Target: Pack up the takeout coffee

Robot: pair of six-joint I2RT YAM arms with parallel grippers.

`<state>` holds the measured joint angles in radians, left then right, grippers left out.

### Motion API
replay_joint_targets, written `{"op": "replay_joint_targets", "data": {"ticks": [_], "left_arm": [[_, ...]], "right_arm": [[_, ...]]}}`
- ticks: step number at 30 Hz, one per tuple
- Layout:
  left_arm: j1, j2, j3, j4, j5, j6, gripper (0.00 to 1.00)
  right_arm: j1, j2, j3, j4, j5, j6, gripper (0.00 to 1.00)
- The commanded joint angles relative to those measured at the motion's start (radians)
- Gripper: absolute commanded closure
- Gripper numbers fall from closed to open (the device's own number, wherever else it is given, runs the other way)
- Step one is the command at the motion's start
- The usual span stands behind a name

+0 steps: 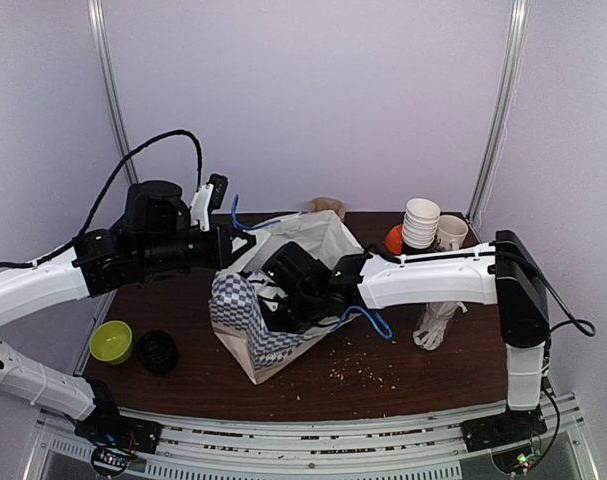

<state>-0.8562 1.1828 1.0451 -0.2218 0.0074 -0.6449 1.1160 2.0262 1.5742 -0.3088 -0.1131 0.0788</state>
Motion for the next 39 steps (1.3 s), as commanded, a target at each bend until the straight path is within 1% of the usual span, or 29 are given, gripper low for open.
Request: {"op": "replay_joint_targets", "data": {"ticks": [1,33,39], "left_arm": [[-0.004,-0.009,-0.001,0.02,0.043,0.002,1.0],[-0.005,-0.013,0.01,0.012,0.05,0.024,1.0],[-0.004,-0.008,0.015,0.01,0.054,0.025,1.0]], "right_arm": [[0.001,0.093,-0.015,-0.16,0.015,-0.01,0.32],[-0.011,0.27,0.007,-0.292,-0.021,-0.023,0.33],[-0.01,0.296,0.018,-0.323,-0.004,-0.028,0.33]]}}
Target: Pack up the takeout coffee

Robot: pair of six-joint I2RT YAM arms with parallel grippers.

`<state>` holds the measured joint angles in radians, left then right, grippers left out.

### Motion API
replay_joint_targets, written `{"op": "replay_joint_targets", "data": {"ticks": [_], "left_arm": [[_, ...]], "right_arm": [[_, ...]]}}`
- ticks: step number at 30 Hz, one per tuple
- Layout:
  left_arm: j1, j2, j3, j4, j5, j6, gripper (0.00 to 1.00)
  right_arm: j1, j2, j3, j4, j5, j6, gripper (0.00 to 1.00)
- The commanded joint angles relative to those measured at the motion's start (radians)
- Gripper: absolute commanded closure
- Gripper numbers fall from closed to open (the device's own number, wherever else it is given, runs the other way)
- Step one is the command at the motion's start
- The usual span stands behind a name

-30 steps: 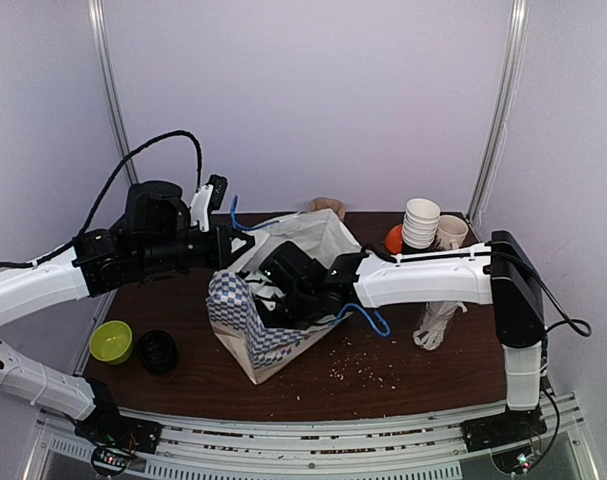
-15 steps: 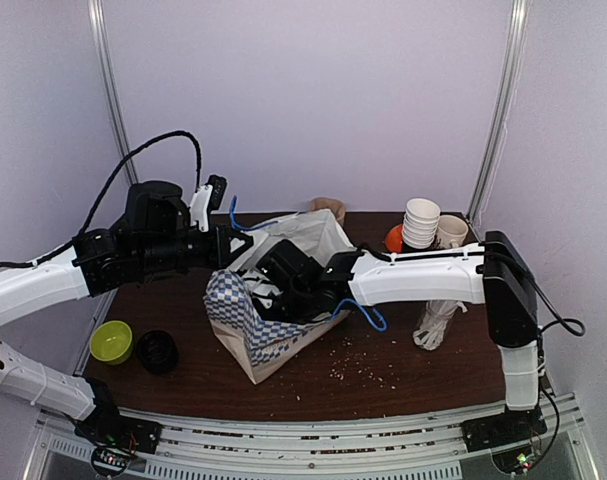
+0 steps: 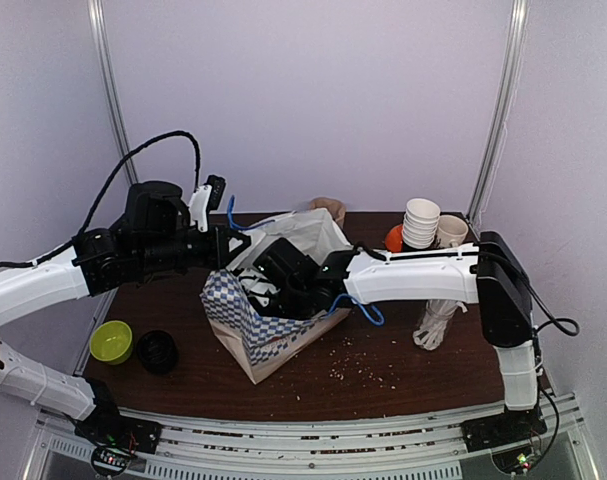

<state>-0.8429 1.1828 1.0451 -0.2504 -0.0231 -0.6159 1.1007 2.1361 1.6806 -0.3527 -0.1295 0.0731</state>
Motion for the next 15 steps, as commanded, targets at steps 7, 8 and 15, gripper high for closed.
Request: {"op": "replay_joint_targets", "data": {"ticks": [7,8,15], "left_arm": [[-0.018,-0.008,0.015,0.038,0.085,-0.002,1.0],[-0.018,-0.008,0.014,0.038,0.084,-0.001,1.0],[-0.018,-0.008,0.012,0.036,0.082,0.0,1.0]], "right_arm": [[0.004,0.216,-0.083,-0.293,-0.007,-0.024,0.33],[0.004,0.221,-0.081,-0.294,-0.007,-0.024,0.33],[0.004,0.211,-0.063,-0.312,-0.017,-0.018,0.28]]}}
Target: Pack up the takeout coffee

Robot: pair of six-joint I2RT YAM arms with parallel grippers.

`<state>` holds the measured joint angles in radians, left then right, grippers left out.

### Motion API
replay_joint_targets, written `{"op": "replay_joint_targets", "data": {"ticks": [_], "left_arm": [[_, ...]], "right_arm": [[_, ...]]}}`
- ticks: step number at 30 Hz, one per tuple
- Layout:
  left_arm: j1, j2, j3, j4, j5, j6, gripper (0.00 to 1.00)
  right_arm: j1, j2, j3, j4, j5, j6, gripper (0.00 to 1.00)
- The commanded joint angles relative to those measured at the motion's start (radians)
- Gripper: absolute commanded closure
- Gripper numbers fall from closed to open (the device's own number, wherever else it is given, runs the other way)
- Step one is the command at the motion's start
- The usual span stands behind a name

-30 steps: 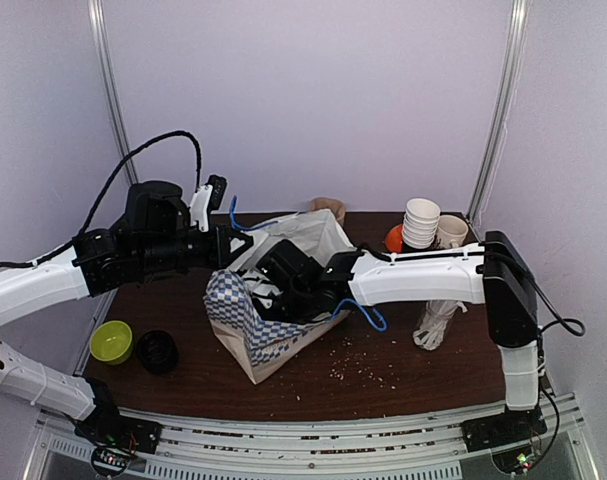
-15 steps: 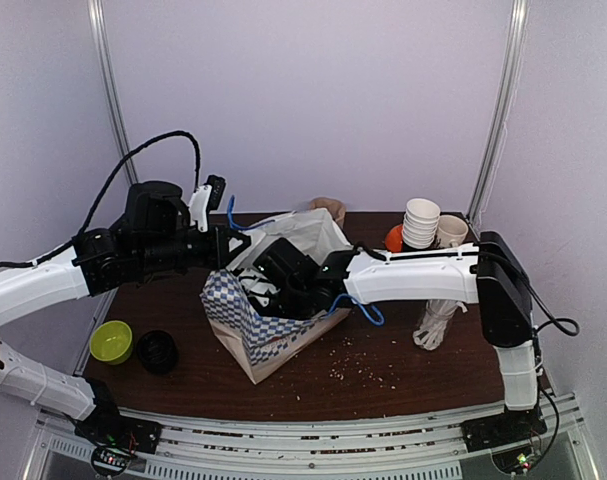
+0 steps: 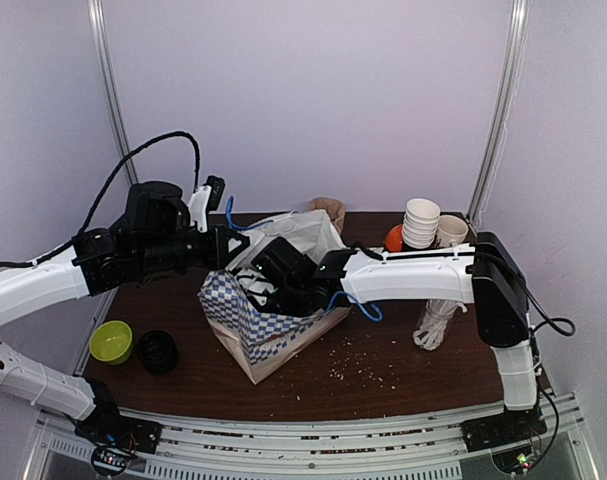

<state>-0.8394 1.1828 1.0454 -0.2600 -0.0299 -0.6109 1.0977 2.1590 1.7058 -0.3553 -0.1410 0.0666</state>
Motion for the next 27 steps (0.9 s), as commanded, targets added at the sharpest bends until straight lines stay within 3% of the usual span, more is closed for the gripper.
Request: {"op": "replay_joint_targets", "data": {"ticks": [1,7,27], "left_arm": [[-0.021,-0.008,0.01,0.045,0.089,-0.005,1.0],[-0.022,-0.01,0.003,0.042,0.083,-0.003,1.0],[-0.022,0.01,0.005,0.027,0.08,0.019,1.0]], "right_arm": [[0.008,0.176,-0.085,-0.309,-0.005,-0.008,0.25],[0.008,0.071,-0.05,-0.293,-0.016,0.013,0.0],[0.01,-0.186,0.032,-0.26,0.01,0.074,0.0]]}}
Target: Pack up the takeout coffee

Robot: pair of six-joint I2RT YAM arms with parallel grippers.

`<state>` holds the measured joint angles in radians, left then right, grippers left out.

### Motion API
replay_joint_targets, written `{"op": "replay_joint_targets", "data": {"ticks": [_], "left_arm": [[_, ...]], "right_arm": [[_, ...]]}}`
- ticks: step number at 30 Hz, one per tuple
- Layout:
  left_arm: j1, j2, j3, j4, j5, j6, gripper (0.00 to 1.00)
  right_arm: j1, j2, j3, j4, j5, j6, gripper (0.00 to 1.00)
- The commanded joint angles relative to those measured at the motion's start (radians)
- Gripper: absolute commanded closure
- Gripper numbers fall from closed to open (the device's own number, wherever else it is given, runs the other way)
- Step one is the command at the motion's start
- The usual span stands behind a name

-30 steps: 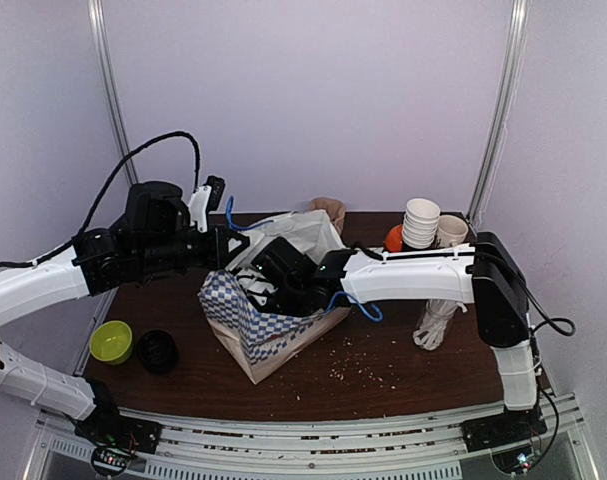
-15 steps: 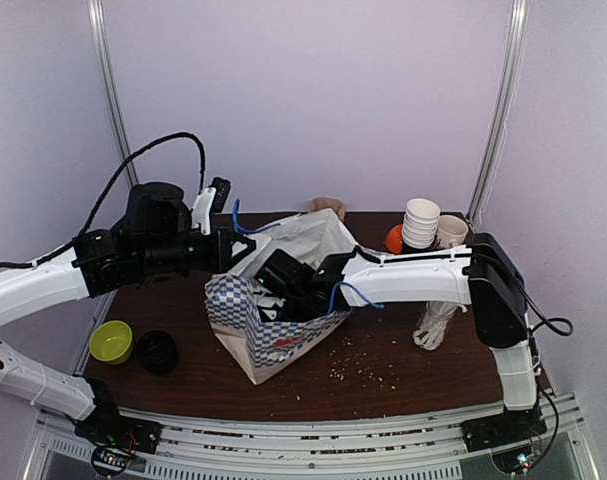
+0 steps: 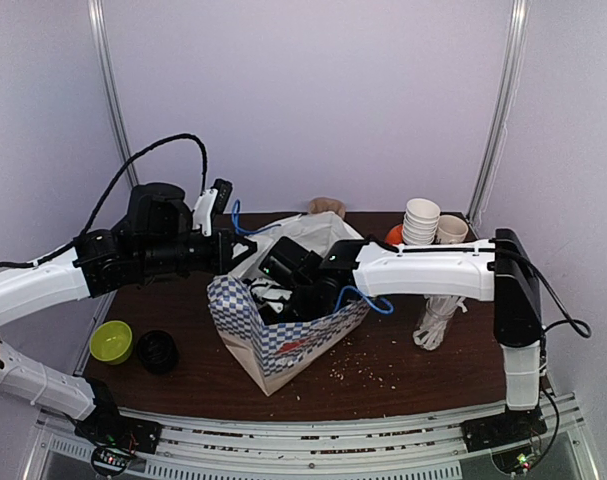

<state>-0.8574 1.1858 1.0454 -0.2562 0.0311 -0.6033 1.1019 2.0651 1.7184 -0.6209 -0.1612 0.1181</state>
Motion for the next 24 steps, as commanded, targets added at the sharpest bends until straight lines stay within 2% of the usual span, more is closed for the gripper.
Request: {"op": "replay_joint_targets", "data": {"ticks": [1,24], "left_arm": [[-0.003,0.007,0.004,0.023,0.019,0.011,1.0],[-0.003,0.003,-0.012,0.022,0.03,0.02,1.0]], "right_arm": [[0.007,-0.105,0.015,0.015,0.037,0.028,0.0],[0.005,-0.335,-0.05,0.086,0.05,0.059,0.0]]}}
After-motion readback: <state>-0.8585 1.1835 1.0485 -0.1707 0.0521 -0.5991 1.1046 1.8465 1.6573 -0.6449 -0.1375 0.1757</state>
